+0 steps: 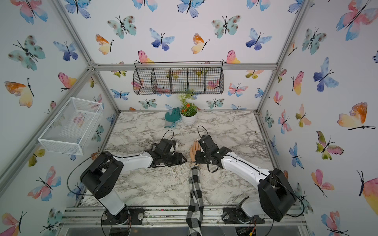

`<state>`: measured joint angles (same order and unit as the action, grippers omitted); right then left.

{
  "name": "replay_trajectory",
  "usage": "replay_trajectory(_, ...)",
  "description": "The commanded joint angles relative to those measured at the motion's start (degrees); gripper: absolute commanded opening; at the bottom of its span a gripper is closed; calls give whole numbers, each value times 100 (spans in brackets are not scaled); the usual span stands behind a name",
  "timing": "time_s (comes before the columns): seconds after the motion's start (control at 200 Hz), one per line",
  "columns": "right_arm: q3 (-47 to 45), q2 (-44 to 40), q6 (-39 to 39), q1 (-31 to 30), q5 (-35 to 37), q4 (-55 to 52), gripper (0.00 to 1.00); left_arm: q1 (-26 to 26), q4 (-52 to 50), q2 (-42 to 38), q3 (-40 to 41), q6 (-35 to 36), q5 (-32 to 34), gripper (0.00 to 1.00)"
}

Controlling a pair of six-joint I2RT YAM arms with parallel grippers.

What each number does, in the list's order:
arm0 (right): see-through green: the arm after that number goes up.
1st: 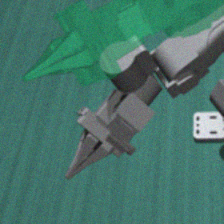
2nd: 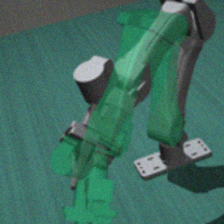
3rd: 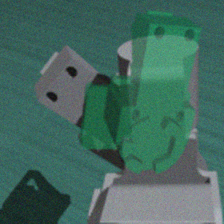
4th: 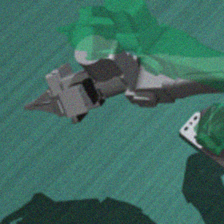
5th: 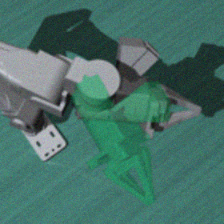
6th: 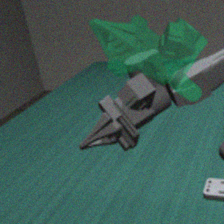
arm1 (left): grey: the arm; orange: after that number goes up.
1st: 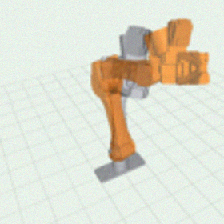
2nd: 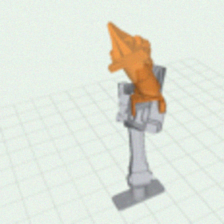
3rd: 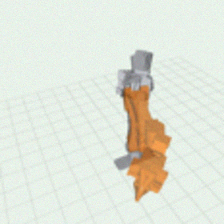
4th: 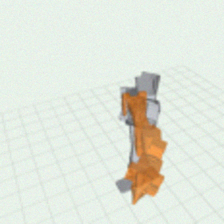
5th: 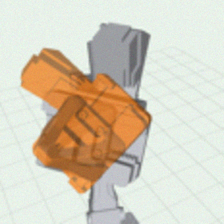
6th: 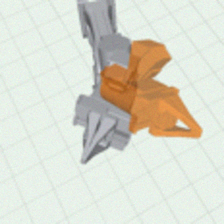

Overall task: Take off the watch
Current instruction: Untie the watch from the hand.

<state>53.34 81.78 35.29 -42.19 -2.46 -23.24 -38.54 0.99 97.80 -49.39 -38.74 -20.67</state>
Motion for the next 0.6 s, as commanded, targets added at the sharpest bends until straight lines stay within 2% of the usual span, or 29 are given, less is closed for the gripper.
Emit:
replay_trajectory(0.0,215,205,-32,-245,498,-488,43,39,-179,19,-99,81,56,63)
replay_trajectory(0.18,308,541,2,-462,840,-657,43,40,-184,3,-105,77,49,64)
replay_trajectory(0.315,205,548,72,-475,1142,-741,37,40,-179,-12,-98,82,37,64)
replay_trajectory(0.445,89,440,136,-480,1231,-709,24,40,-179,-16,-106,73,16,64)
replay_trajectory(0.546,37,386,162,-474,1207,-682,3,40,-177,-28,-131,73,-20,63)
replay_trajectory(0.596,-10,321,171,-475,1183,-579,2,32,-172,-39,-172,62,-76,64)
